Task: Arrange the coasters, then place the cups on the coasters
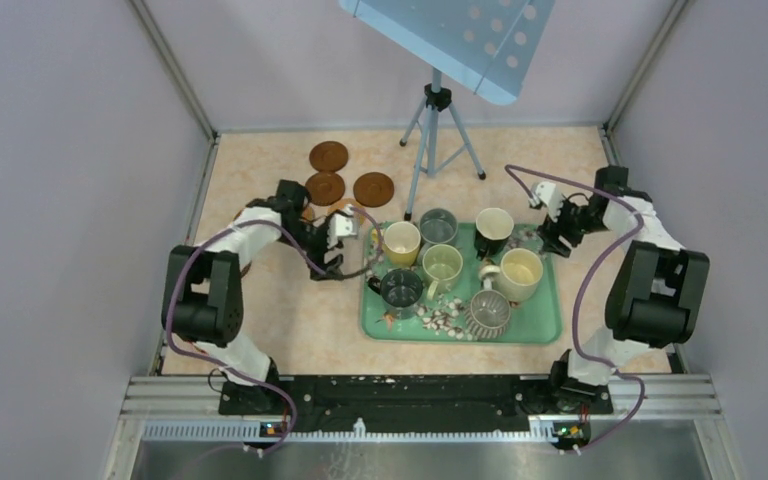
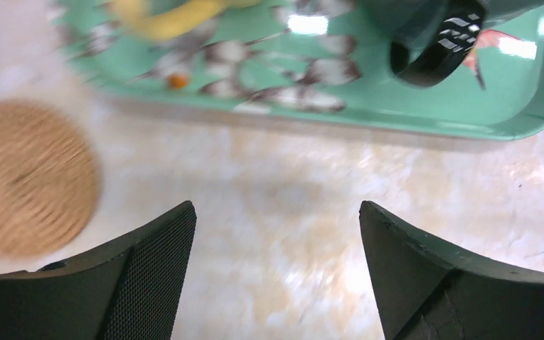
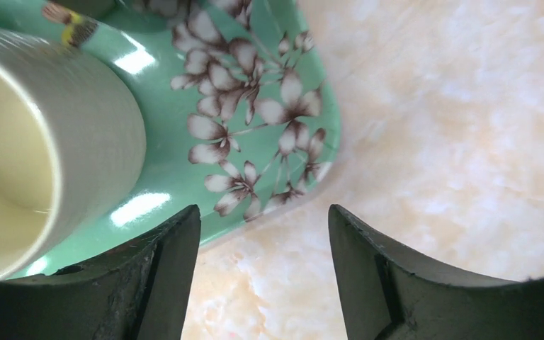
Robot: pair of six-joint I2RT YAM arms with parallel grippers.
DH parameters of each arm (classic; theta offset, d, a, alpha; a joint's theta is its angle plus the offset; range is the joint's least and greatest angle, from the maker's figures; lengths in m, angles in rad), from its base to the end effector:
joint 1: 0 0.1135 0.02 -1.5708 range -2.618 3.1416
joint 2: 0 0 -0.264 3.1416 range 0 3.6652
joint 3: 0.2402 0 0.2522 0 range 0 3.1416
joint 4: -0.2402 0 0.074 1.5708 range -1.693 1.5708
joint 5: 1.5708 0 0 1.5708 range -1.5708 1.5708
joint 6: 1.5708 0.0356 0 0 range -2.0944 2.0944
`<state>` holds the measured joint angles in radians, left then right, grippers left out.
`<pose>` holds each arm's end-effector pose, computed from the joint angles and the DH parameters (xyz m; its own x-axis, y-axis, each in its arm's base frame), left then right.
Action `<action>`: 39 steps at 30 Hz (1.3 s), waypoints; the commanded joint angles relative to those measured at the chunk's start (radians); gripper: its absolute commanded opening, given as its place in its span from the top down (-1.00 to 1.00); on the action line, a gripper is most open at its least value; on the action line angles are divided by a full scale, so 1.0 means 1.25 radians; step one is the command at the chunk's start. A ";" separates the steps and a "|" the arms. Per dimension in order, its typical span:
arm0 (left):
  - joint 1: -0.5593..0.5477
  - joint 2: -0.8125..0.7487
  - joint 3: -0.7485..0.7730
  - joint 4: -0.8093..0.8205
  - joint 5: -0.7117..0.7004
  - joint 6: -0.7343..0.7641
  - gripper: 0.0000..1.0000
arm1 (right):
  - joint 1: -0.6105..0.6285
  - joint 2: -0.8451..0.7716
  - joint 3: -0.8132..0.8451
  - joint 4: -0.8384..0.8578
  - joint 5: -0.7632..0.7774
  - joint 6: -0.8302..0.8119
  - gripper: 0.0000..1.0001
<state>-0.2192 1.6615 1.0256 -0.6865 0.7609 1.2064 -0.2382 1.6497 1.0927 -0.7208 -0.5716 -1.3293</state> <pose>0.2886 -0.0894 0.1825 -0.0354 0.7011 -0.7121 0.9991 0.0418 -0.0085 0.3063 -0.0545 0.1986 -0.2678 -0.7753 -0.5720 -0.8922 0.4236 -0.1566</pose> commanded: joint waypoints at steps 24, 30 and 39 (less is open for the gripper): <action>0.210 0.348 0.564 0.313 -0.218 -0.629 -0.96 | 0.554 -0.301 0.079 0.045 -0.090 0.747 -0.66; 0.179 0.456 0.691 0.386 -0.278 -0.717 -0.81 | 0.575 -0.302 0.040 0.052 -0.145 0.711 -0.66; 0.139 0.662 0.942 0.393 -0.402 -0.717 -0.69 | 0.575 -0.343 -0.002 0.057 -0.168 0.674 -0.66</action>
<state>-0.0261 2.4165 2.1010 -0.2382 0.3359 0.3302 0.4793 1.2831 1.0855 -0.6785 -0.7387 -0.4576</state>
